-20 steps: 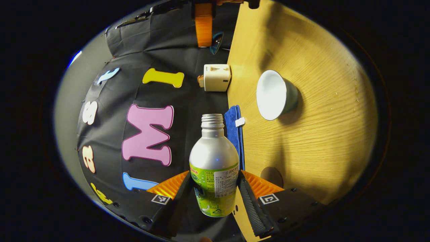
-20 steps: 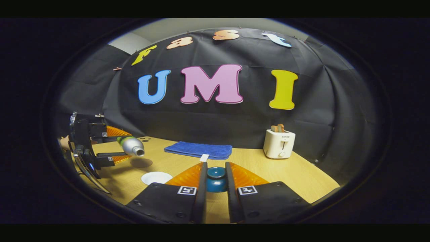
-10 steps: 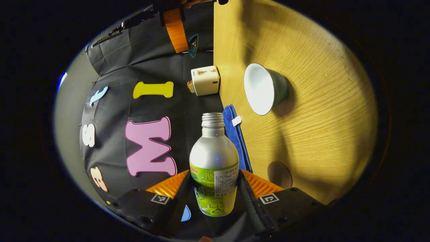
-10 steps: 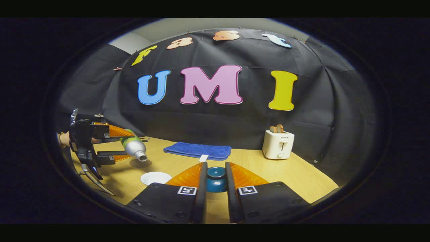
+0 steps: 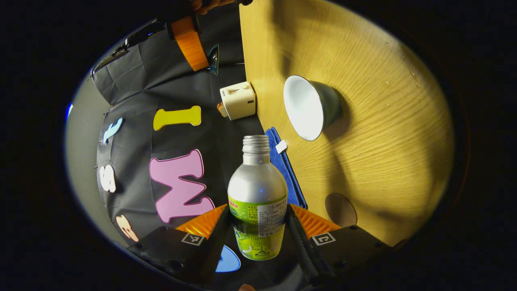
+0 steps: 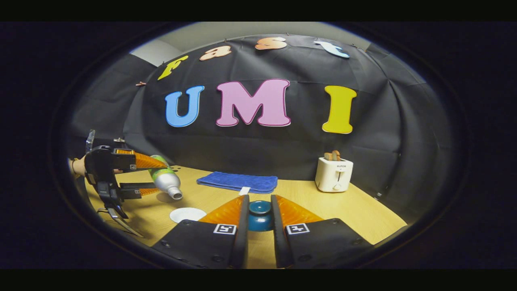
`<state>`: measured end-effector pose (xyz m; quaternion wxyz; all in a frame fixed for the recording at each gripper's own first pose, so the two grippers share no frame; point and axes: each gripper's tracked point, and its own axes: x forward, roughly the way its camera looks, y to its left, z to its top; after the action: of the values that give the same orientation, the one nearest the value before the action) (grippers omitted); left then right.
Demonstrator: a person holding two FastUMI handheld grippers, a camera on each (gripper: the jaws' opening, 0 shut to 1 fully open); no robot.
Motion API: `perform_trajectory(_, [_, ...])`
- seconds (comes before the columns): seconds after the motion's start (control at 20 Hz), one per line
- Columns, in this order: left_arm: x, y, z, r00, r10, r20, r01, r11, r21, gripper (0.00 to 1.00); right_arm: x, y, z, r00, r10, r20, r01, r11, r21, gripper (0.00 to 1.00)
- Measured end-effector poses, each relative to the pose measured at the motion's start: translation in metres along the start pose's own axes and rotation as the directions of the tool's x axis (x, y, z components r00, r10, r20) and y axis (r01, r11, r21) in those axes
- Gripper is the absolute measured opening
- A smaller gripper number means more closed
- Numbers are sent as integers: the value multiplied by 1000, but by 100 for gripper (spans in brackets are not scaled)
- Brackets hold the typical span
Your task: Open the teacup lid with one hand, grasp the water bottle and pour water into the teacup with the other hand; after pouring, place the water bottle on the coaster and then close the teacup lid.
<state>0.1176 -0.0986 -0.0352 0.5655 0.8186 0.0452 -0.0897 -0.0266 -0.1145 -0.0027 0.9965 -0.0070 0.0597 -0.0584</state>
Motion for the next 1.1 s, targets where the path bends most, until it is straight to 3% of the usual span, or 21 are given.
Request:
perform_trajectory(0.45, [6, 13, -2, 1000, -5, 11, 4, 992, 126, 81, 0, -2, 0, 1000, -3, -2, 3, 1000, 1, 30])
perform_trajectory(0.5, [7, 14, -2, 1000, -1, 12, -1, 991, 136, 81, 0, -2, -1, 1000, -2, -1, 2, 1000, 1, 25])
perform_trajectory(0.55, [8, 16, -2, 1000, 9, 17, -12, 989, 149, 81, -1, -2, 0, 1000, -3, -1, 3, 1000, 1, 30])
perform_trajectory(0.6, [8, 18, -2, 1000, 16, 22, -19, 987, 162, 81, 0, -3, 0, 1000, -2, -1, 2, 1000, 2, 25])
perform_trajectory(0.65, [9, 20, -4, 1000, 25, 20, -28, 982, 186, 81, -1, -3, 0, 1000, -3, -2, 3, 1000, 2, 30])
perform_trajectory(0.75, [10, 25, -4, 999, 35, 20, -39, 976, 215, 81, -1, -3, 1, 1000, -2, -2, 2, 1000, 3, 25])
perform_trajectory(1.1, [15, 42, -5, 996, 60, 59, -77, 938, 339, 82, -1, -3, 1, 1000, -4, 0, 4, 1000, 8, 30])
